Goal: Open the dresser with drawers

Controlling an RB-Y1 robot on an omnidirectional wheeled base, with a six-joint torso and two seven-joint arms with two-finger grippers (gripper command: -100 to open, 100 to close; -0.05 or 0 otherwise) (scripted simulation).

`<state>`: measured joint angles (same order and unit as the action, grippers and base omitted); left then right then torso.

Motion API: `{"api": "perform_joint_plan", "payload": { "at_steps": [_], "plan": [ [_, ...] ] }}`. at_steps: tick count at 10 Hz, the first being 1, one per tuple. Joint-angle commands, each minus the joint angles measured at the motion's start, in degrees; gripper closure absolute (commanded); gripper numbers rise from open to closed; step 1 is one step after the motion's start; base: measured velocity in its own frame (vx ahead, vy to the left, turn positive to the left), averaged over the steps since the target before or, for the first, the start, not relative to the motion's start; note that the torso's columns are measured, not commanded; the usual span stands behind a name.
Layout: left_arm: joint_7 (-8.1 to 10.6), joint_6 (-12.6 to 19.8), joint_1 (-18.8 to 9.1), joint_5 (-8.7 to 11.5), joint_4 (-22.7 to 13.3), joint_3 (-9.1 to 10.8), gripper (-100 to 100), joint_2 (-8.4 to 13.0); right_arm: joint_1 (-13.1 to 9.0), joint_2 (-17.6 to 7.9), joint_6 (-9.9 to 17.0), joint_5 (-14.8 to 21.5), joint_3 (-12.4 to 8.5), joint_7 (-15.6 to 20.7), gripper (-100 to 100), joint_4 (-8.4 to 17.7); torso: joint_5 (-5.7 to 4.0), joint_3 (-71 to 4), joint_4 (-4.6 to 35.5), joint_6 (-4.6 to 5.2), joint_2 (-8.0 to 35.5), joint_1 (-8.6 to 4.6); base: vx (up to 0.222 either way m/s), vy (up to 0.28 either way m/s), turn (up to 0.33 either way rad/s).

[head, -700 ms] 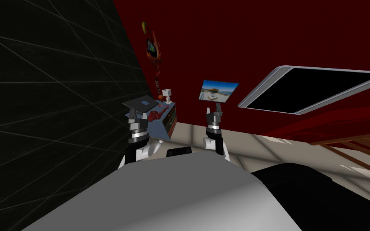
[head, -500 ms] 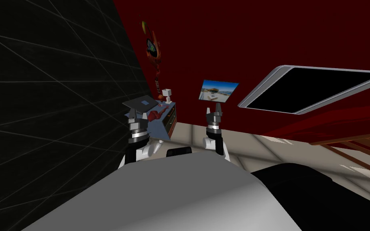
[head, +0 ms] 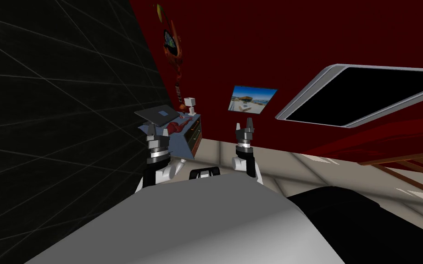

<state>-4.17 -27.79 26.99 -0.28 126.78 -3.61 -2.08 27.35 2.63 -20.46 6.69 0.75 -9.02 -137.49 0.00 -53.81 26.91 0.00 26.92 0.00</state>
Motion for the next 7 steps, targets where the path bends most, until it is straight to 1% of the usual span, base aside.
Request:
{"api": "perform_joint_plan", "payload": {
  "at_steps": [1,2,3,4,6,7],
  "plan": [
    [0.0,0.0,0.0,0.0,0.0,0.0,0,0.0,0.0,0.0,0.0,0.0,0.0,0.0,0,0.0,0.0,-8.46,4.23,0.0,4.23,0.0,0.0,0.0,0.0],
    [0.0,0.0,0.0,0.0,0.0,0.0,0,0.0,0.0,0.0,0.0,0.0,0.0,0.0,0,0.0,0.0,-16.91,8.46,0.0,8.46,0.0,0.0,0.0,0.0],
    [-0.06,0.13,-0.22,-0.09,-0.59,0.0,-100,2.84,0.0,0.0,0.0,0.0,0.0,0.0,0,0.0,0.0,-25.38,12.69,0.0,12.69,0.0,0.025,-0.003,-0.009],
    [-0.12,0.25,-0.43,-0.18,-1.16,0.0,-100,4.47,0.01,0.0,0.0,0.0,0.0,0.0,0,0.02,0.01,-29.35,14.57,0.0,14.57,0.02,0.031,0.002,-0.013],
    [-0.28,0.59,-1.0,-0.41,-2.69,0.0,-100,7.68,0.01,0.0,0.01,0.0,0.0,0.0,0,0.03,0.01,-30.75,15.28,0.0,15.21,0.02,0.052,-0.001,-0.021],
    [-0.37,0.79,-1.34,-0.55,-3.61,0.0,-100,8.79,0.02,0.0,0.01,0.0,0.0,0.0,0,0.03,0.0,-30.8,15.32,0.0,15.25,-0.02,0.081,0.001,-0.023]
  ]
}}
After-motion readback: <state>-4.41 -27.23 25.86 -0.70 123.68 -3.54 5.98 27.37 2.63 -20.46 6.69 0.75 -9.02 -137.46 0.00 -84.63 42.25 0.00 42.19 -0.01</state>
